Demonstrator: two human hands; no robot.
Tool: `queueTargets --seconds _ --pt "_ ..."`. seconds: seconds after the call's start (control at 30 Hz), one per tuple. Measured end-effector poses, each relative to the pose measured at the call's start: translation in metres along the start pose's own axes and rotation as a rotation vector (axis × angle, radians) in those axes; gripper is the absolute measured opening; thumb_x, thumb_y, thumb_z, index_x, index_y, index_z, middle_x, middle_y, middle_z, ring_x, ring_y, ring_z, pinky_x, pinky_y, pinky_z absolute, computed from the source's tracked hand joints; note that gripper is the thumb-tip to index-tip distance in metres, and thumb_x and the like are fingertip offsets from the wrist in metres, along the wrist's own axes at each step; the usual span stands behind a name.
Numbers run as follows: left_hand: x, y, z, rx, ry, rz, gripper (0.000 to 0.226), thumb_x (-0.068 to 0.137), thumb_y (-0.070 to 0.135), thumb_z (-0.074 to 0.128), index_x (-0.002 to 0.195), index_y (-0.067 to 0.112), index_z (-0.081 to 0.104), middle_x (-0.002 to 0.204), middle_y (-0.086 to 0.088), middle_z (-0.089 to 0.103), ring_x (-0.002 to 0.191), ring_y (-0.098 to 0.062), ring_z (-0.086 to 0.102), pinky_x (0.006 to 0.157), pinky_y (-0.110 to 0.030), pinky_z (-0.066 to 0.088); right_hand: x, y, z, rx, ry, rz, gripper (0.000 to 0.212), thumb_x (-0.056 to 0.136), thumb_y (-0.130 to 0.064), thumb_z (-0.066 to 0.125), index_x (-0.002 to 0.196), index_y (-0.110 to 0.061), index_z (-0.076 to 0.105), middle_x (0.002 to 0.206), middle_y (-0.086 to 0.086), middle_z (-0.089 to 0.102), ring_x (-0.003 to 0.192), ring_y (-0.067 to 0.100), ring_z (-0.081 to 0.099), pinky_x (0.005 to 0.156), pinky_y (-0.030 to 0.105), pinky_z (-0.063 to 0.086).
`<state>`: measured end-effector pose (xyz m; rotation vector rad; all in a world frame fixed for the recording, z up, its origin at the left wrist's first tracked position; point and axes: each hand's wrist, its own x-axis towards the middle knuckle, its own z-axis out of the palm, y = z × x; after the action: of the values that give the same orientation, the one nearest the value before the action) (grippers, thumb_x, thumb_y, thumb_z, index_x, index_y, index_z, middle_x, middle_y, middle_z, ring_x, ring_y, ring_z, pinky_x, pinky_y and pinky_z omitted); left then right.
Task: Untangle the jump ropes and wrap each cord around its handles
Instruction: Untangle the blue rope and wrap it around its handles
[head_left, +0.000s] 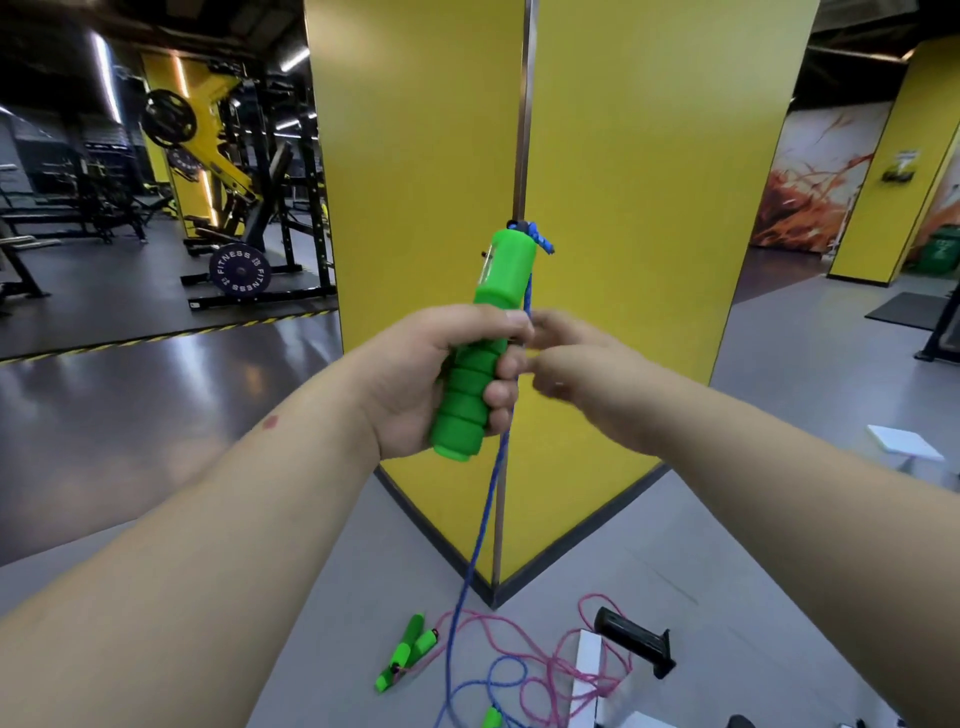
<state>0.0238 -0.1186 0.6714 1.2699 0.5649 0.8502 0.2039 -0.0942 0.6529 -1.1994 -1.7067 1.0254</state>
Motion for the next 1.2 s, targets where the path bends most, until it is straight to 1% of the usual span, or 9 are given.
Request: queueTargets --seconds 0.1,0.2,0.33,0.5,0.7,0.77,0.9,1.0,1.2 --pt "-0.003 0.011 0.004 -0.144 -0.028 0.026 0.017 0.088 0.017 0.059 0.104 0.011 0.061 0.078 -0.004 0.058 0.061 -0.016 0.055 0.062 -0.031 0.053 -0.007 0.003 0.013 0.159 -0.279 0.096 0.017 0.085 -0.027 0.058 0.083 -0.033 0.073 0.083 -0.001 0.07 0.089 0.02 0.069 0.102 0.048 0.049" --pt "0.001 0.012 0.001 -0.124 0.128 0.104 0.025 0.098 0.014 0.056 0.122 0.007 0.06 0.107 -0.009 0.075 0.089 -0.024 0.075 0.069 -0.034 0.061 -0.013 0.0 0.017 0.245 -0.206 0.117 0.019 0.101 -0.025 0.053 0.085 -0.019 0.061 0.064 0.003 0.043 0.056 0.02 0.049 0.073 0.045 0.057" --pt "0.008 0.003 -0.006 0.039 0.35 0.207 0.029 0.101 0.013 0.061 0.13 0.015 0.057 0.13 -0.008 0.065 0.113 -0.024 0.071 0.065 -0.033 0.06 -0.016 -0.007 0.015 0.063 -0.149 0.062 0.019 0.102 -0.023 0.044 0.094 -0.02 0.061 0.063 -0.003 0.033 0.051 0.013 0.029 0.05 0.027 0.029" --pt "0.007 -0.006 -0.016 0.793 0.48 0.229 0.023 0.095 0.018 0.062 0.115 0.03 0.062 0.104 -0.005 0.065 0.079 -0.02 0.064 0.071 -0.036 0.061 -0.014 -0.019 0.008 0.153 0.005 -0.036 0.013 0.099 -0.013 0.051 0.094 -0.011 0.063 0.058 -0.002 0.031 0.049 0.014 0.024 0.05 0.027 0.02" --pt "0.014 -0.028 0.001 -0.006 0.647 0.414 0.025 0.09 0.004 0.062 0.105 0.024 0.063 0.104 -0.007 0.062 0.09 -0.02 0.061 0.075 -0.039 0.059 0.0 -0.024 0.003 0.593 0.048 0.025 0.022 0.104 -0.014 0.041 0.107 -0.01 0.063 0.063 -0.002 0.039 0.053 0.012 0.028 0.053 0.027 0.022" --pt "0.016 -0.044 0.008 -0.016 0.63 0.335 0.027 0.085 0.004 0.062 0.103 0.024 0.061 0.095 -0.003 0.06 0.088 -0.023 0.06 0.081 -0.047 0.057 0.005 -0.03 0.007 0.705 0.036 0.04 0.024 0.103 -0.011 0.037 0.109 -0.01 0.06 0.063 -0.002 0.041 0.053 0.012 0.03 0.054 0.027 0.022" --pt "0.01 -0.062 0.023 -0.113 0.315 0.114 0.027 0.094 0.004 0.058 0.115 0.02 0.056 0.094 -0.01 0.073 0.081 -0.03 0.071 0.086 -0.049 0.052 0.016 -0.044 0.009 0.704 0.13 -0.038 0.024 0.105 -0.008 0.034 0.111 -0.009 0.058 0.068 0.001 0.048 0.054 0.013 0.041 0.05 0.024 0.034" --pt "0.013 -0.048 0.023 -0.258 0.304 0.126 0.015 0.097 -0.001 0.055 0.105 0.012 0.05 0.076 -0.008 0.062 0.057 -0.019 0.056 0.064 -0.036 0.054 0.016 -0.036 0.008 0.544 0.236 -0.101 0.019 0.106 -0.012 0.042 0.115 -0.008 0.059 0.076 0.004 0.057 0.059 0.017 0.054 0.057 0.028 0.047" --pt "0.031 0.017 -0.006 -0.305 0.481 0.258 0.016 0.1 0.003 0.05 0.086 0.007 0.056 0.07 -0.006 0.057 0.05 -0.012 0.057 0.051 -0.026 0.054 -0.026 0.002 0.024 0.381 -0.292 0.205 0.036 0.106 -0.034 0.04 0.107 -0.011 0.067 0.088 0.01 0.07 0.089 0.03 0.068 0.093 0.044 0.053"
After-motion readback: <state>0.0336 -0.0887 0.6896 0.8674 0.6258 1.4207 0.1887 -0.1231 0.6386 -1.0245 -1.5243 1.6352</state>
